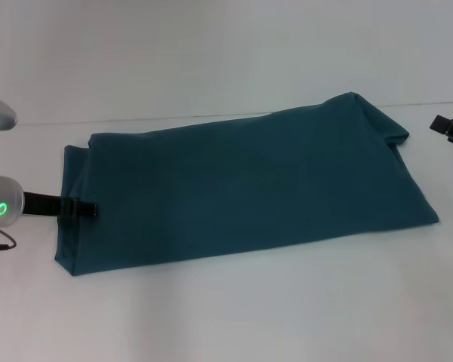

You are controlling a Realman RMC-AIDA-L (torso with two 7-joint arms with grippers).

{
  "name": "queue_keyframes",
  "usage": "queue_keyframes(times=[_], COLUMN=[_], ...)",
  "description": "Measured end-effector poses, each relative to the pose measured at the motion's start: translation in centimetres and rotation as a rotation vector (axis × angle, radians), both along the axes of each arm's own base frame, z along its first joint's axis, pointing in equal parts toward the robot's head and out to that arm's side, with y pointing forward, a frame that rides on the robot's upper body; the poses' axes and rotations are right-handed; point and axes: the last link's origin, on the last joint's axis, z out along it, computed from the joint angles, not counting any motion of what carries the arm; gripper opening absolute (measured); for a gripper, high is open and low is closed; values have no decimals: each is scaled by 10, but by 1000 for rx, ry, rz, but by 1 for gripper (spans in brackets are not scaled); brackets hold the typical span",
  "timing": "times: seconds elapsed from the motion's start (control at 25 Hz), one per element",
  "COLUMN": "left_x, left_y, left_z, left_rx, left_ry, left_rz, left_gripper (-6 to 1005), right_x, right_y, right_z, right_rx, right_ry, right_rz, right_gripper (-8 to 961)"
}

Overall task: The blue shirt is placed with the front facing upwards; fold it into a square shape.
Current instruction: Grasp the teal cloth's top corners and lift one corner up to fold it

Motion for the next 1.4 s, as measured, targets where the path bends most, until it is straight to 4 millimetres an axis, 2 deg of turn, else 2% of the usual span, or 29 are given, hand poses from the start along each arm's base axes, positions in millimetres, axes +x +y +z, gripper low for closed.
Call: queue_keyframes(times=[0.32, 0.56, 0.64, 0.88, 1.12, 1.4], left_x=[1, 0, 1, 4, 11, 14], left_y=[5, 7, 8, 8, 10, 11], left_z=[-3, 1, 2, 0, 2, 9], left_rx=[-13, -6, -10, -23, -30, -20], left_ry=[17, 26, 28, 20, -20, -34], left_rz=[-13, -17, -22, -25, -42, -54], left_gripper=[761, 544, 301, 71, 26, 26], right_x=[0, 0, 0, 0, 0, 0], right_y=[0, 1, 1, 1, 1, 1], right_z=[1, 2, 2, 4, 5, 6], right_rx=[-12, -12, -12, -11, -9, -9], right_ry=[10, 10, 10, 8, 15, 20], right_rz=[-6, -6, -6, -6, -9, -5], right_gripper=[703, 704, 703, 703, 704, 703])
